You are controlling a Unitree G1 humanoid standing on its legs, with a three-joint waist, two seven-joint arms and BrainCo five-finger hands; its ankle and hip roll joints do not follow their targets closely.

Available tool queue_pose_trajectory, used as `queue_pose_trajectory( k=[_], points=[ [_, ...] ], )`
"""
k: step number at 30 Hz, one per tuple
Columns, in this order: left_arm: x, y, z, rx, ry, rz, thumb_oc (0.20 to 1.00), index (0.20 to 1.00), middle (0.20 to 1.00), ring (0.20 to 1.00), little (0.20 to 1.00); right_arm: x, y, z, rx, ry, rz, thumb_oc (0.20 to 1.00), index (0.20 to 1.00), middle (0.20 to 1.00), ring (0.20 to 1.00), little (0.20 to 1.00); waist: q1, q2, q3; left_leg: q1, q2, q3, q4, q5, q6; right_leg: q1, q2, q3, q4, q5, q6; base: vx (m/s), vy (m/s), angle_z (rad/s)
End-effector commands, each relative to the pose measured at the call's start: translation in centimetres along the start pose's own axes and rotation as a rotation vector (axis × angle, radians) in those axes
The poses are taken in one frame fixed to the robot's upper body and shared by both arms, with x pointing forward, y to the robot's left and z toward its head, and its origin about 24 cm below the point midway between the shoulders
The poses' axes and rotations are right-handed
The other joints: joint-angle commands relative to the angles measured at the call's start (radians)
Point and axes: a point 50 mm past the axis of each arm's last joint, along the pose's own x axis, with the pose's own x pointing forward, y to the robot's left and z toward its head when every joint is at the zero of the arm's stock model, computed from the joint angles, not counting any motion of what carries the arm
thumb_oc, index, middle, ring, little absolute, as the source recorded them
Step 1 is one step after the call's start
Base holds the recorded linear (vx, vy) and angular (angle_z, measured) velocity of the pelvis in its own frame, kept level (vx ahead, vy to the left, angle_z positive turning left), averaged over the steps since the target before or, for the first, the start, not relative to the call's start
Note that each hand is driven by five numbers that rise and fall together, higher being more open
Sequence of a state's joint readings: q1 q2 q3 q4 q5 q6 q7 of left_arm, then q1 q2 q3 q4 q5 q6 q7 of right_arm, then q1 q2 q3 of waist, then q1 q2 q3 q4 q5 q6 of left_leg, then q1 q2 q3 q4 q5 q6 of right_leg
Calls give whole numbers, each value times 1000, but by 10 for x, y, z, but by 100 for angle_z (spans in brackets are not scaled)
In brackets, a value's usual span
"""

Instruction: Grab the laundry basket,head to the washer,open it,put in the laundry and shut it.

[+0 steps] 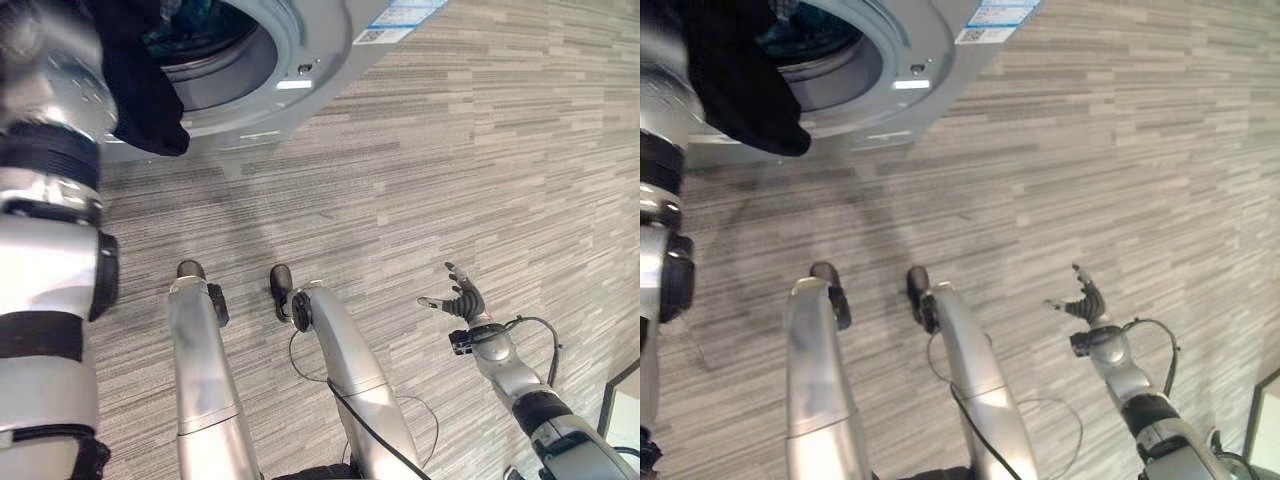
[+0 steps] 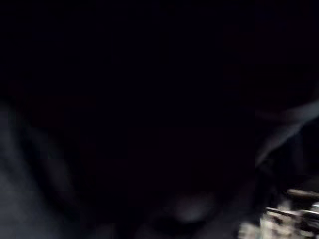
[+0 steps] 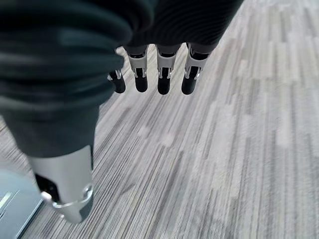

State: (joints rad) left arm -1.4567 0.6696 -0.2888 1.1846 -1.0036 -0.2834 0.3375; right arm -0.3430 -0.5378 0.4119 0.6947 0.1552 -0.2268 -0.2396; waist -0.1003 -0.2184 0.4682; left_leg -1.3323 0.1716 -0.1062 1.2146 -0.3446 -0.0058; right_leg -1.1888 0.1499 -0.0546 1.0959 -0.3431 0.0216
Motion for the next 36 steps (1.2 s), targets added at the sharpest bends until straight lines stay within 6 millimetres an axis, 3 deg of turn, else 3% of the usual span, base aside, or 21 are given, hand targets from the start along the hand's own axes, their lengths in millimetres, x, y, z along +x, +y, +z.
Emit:
queue_pose_trajectory(
  k=[1, 3, 4, 5, 6, 7, 13, 14, 15, 17, 18, 19, 20, 22, 24, 27, 28, 31, 32, 33, 36],
  points=[
    [10, 35, 5, 342, 43, -26, 1000, 1000, 1000, 1000, 1000, -5, 3, -4, -52, -14, 14, 1000, 1000, 1000, 1000, 1000, -49, 28, -112, 43, -31, -39, 136, -161, 145, -6, -41, -5, -116, 95, 77, -35, 44, -1],
    [10, 34, 6, 345, 41, -27, 1000, 1000, 1000, 1000, 1000, -5, 4, -3, -50, -16, 14, 1000, 1000, 1000, 1000, 1000, -49, 25, -112, 42, -31, -39, 136, -161, 146, -7, -41, -5, -117, 95, 77, -23, 16, -4],
    [11, 52, 0, 550, 96, -22, 1000, 1000, 1000, 1000, 1000, -3, 1, 1, -66, -40, 25, 1000, 1000, 1000, 1000, 1000, -56, 29, -110, 35, -31, -36, 133, -157, 145, -8, -47, -4, -123, 103, 76, -21, 5, -5],
    [11, 52, 1, 552, 95, -22, 1000, 1000, 1000, 1000, 1000, -3, 1, 2, -66, -41, 25, 1000, 1000, 1000, 1000, 1000, -58, 28, -111, 34, -32, -36, 133, -156, 145, -9, -48, -4, -123, 103, 76, -33, 8, -5],
    [10, 61, -5, 810, 133, -69, 1000, 1000, 1000, 1000, 1000, -1, -2, 2, -90, -44, 33, 1000, 1000, 1000, 1000, 1000, -65, 32, -108, 29, -35, -32, 123, -150, 145, -11, -55, -4, -135, 111, 76, 0, 0, 0],
    [8, 71, -12, 908, 161, -67, 1000, 1000, 1000, 1000, 1000, -1, -3, 3, -97, -49, 41, 1000, 1000, 1000, 1000, 1000, -66, 33, -105, 29, -37, -32, 114, -147, 143, -11, -61, -4, -142, 116, 75, -34, -4, 1],
    [4, 71, -24, 898, 195, -52, 1000, 1000, 1000, 1000, 1000, -3, 3, -2, -111, -27, 81, 1000, 1000, 1000, 1000, 1000, -78, 43, -96, 56, -63, -26, 22, -114, 131, 11, -90, 8, -211, 143, 70, -17, -23, 13],
    [-1, 90, -33, 1006, 248, -34, 1000, 1000, 1000, 1000, 1000, -6, 6, -4, -110, -27, 101, 1000, 1000, 1000, 1000, 1000, -81, 48, -93, 67, -70, -20, -5, -105, 127, 18, -92, 17, -231, 155, 67, -31, -16, 26],
    [-1, 90, -34, 1007, 249, -34, 1000, 1000, 1000, 1000, 1000, -6, 6, -4, -111, -26, 102, 1000, 1000, 1000, 1000, 1000, -82, 47, -94, 69, -71, -18, -8, -104, 127, 20, -93, 18, -233, 156, 67, -59, -9, 22],
    [1, 88, -27, 900, 206, -19, 1000, 1000, 1000, 1000, 1000, -9, 4, -8, -107, -13, 98, 1000, 1000, 1000, 1000, 1000, -81, 45, -87, 79, -74, -14, -42, -95, 126, 33, -94, 32, -277, 176, 65, -58, 0, 7],
    [7, 62, -12, 734, 100, -45, 1000, 1000, 1000, 1000, 1000, -11, 2, -13, -104, 5, 89, 1000, 1000, 1000, 1000, 1000, -76, 47, -86, 78, -76, -14, -46, -92, 126, 34, -95, 38, -289, 183, 66, -21, -24, -3],
    [12, -5, 35, 400, -94, -120, 1000, 1000, 1000, 1000, 1000, -10, 0, -16, -101, 21, 77, 1000, 1000, 1000, 1000, 1000, -74, 49, -86, 77, -80, -16, -52, -90, 124, 38, -95, 41, -304, 188, 69, 3, -59, -1],
    [1, -63, 83, 129, -263, -188, 1000, 1000, 1000, 1000, 1000, -11, -5, -18, -106, 28, 61, 1000, 1000, 1000, 1000, 1000, -77, 55, -92, 75, -88, -20, -62, -85, 122, 39, -101, 42, -315, 191, 71, 21, -77, 9],
    [-22, -103, 92, -218, -292, -282, 1000, 1000, 1000, 1000, 1000, -13, -4, -15, -77, 8, 33, 1000, 1000, 1000, 1000, 1000, -78, 53, -87, 79, -100, -24, -85, -77, 115, 42, -107, 41, -330, 191, 72, 12, -75, 27],
    [-32, -119, 89, -104, -340, -306, 1000, 1000, 1000, 1000, 1000, -19, -7, -24, -91, 37, 7, 1000, 1000, 1000, 1000, 1000, -74, 63, -92, 83, -108, -27, -105, -62, 107, 47, -119, 37, -338, 193, 68, -4, -78, 14],
    [-33, -112, 59, -31, -289, -259, 1000, 1000, 1000, 1000, 1000, -24, 0, -30, -94, 57, 6, 1000, 1000, 1000, 1000, 1000, -76, 61, -98, 106, -115, -27, -142, -44, 98, 66, -130, 31, -354, 196, 63, -10, -66, 6],
    [-33, -111, 58, -30, -288, -258, 1000, 1000, 1000, 1000, 1000, -24, 0, -30, -96, 58, 8, 1000, 1000, 1000, 1000, 1000, -78, 60, -99, 110, -117, -27, -146, -42, 98, 69, -132, 31, -356, 197, 63, -12, -38, 16],
    [-23, -88, 30, 146, -216, -206, 1000, 1000, 1000, 1000, 1000, -24, 10, -30, -101, 54, 51, 1000, 1000, 1000, 1000, 1000, -79, 57, -100, 147, -120, -15, -190, -24, 88, 98, -144, 33, -387, 207, 64, -18, -20, 14],
    [-16, -71, 16, 279, -165, -180, 1000, 1000, 1000, 1000, 1000, -23, 12, -28, -107, 47, 66, 1000, 1000, 1000, 1000, 1000, -79, 55, -100, 162, -118, -12, -209, -14, 84, 111, -149, 34, -400, 213, 64, -26, -20, 7],
    [-15, -71, 17, 282, -165, -180, 1000, 1000, 1000, 1000, 1000, -23, 13, -28, -107, 45, 68, 1000, 1000, 1000, 1000, 1000, -81, 53, -99, 166, -119, -11, -212, -13, 84, 114, -150, 35, -402, 214, 64, -33, -8, 5],
    [-1, -30, 3, 701, -113, -150, 1000, 1000, 1000, 1000, 1000, -18, 11, -22, -121, 19, 77, 1000, 1000, 1000, 1000, 1000, -82, 46, -93, 203, -119, -3, -261, 15, 78, 151, -160, 34, -448, 238, 71, -52, -9, 5]
  ],
)
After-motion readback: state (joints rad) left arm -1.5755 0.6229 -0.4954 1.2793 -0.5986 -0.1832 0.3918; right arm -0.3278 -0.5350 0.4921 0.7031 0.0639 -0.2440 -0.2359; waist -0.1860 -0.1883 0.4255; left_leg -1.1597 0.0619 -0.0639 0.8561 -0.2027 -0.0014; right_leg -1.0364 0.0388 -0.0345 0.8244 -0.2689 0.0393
